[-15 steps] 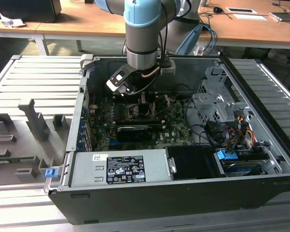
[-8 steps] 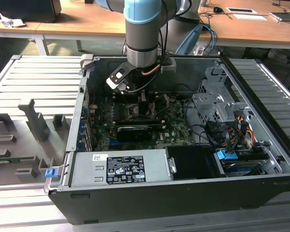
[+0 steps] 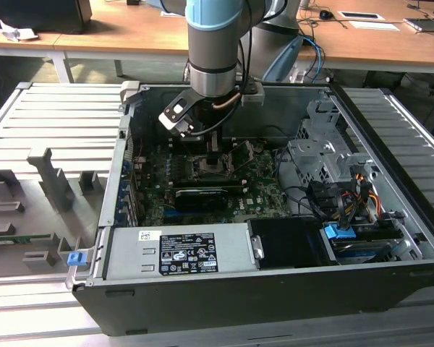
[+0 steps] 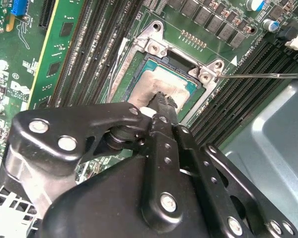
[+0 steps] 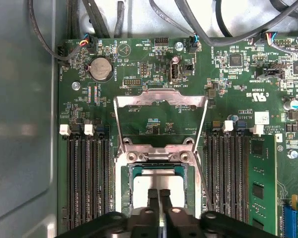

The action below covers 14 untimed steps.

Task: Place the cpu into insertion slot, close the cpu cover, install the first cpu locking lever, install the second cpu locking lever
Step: 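Place the cpu into insertion slot, then close the cpu cover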

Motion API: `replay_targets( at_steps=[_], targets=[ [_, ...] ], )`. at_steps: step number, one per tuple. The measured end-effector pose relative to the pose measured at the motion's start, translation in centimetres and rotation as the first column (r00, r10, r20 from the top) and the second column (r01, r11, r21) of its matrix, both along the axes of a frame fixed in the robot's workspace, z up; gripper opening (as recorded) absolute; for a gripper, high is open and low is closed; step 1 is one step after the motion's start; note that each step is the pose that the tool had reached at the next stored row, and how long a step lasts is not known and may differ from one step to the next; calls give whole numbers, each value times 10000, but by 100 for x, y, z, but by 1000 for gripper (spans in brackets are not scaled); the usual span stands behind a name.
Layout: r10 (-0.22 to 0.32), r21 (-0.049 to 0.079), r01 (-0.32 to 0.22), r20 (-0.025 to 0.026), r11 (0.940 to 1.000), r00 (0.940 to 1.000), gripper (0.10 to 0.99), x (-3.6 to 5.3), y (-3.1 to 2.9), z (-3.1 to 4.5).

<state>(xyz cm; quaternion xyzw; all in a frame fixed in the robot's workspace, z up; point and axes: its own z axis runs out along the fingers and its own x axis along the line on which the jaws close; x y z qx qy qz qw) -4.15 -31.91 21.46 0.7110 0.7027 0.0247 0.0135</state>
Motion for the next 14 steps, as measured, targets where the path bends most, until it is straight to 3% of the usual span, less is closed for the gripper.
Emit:
replay_targets(
  at_steps=[1, 14],
  targets=[
    [0, 2, 0, 1, 10000, 10000, 106, 0, 0, 1],
    [-9, 0, 9, 0, 10000, 10000, 106, 0, 0, 25]
  ],
)
